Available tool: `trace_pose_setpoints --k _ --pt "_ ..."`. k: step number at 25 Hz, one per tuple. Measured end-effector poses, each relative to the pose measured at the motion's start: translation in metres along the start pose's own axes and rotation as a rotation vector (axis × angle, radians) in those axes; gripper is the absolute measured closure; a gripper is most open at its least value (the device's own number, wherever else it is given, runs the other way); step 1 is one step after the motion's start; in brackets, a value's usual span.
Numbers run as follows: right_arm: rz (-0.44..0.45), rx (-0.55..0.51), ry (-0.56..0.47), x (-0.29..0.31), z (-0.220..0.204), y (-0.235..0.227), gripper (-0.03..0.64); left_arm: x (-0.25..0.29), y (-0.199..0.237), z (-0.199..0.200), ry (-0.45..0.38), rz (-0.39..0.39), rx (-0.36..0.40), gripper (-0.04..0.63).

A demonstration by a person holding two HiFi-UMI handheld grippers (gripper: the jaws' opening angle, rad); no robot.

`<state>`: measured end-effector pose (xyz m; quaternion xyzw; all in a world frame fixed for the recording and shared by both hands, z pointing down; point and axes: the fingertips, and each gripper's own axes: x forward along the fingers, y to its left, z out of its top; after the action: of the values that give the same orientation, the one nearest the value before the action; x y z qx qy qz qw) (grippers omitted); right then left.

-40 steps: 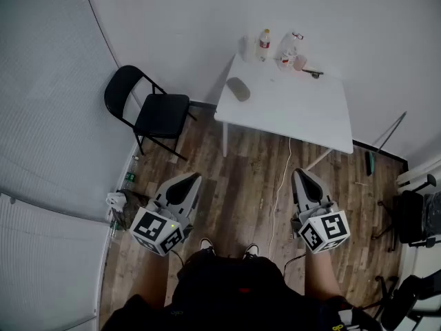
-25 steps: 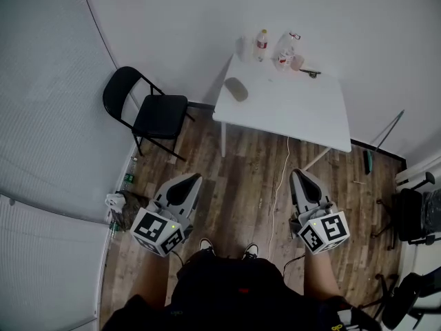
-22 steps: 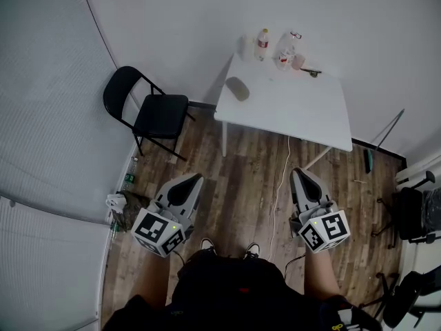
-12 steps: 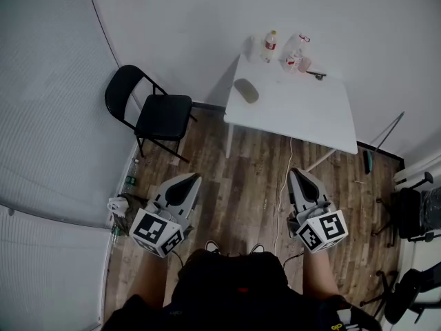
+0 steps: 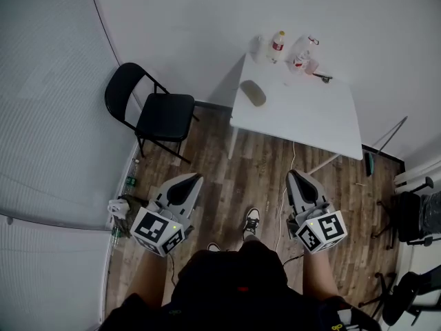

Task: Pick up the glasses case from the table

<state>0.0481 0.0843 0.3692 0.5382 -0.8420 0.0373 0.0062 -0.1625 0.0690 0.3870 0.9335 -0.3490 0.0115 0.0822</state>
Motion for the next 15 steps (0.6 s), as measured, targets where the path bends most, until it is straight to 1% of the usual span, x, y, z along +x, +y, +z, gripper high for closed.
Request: trace_pose_setpoints --k 3,6,10,15 --pt "0.001 0.015 0.002 0.014 -0.006 -0.020 0.595 0.019 0.006 -0.001 0.011 0.002 0.009 0.574" --pt "0.011 0.027 -0.006 0.035 -0.007 -0.045 0.595 0.045 0.019 0.002 0.019 0.022 0.011 0.574" --pt "0.029 0.040 -0.011 0.067 -0.005 -0.086 0.595 0.091 0.036 0.012 0.023 0.045 0.010 0.574" --pt "0.058 0.059 -0.001 0.098 -0.003 -0.144 0.595 0.149 0.043 0.023 0.031 0.073 0.013 0.574"
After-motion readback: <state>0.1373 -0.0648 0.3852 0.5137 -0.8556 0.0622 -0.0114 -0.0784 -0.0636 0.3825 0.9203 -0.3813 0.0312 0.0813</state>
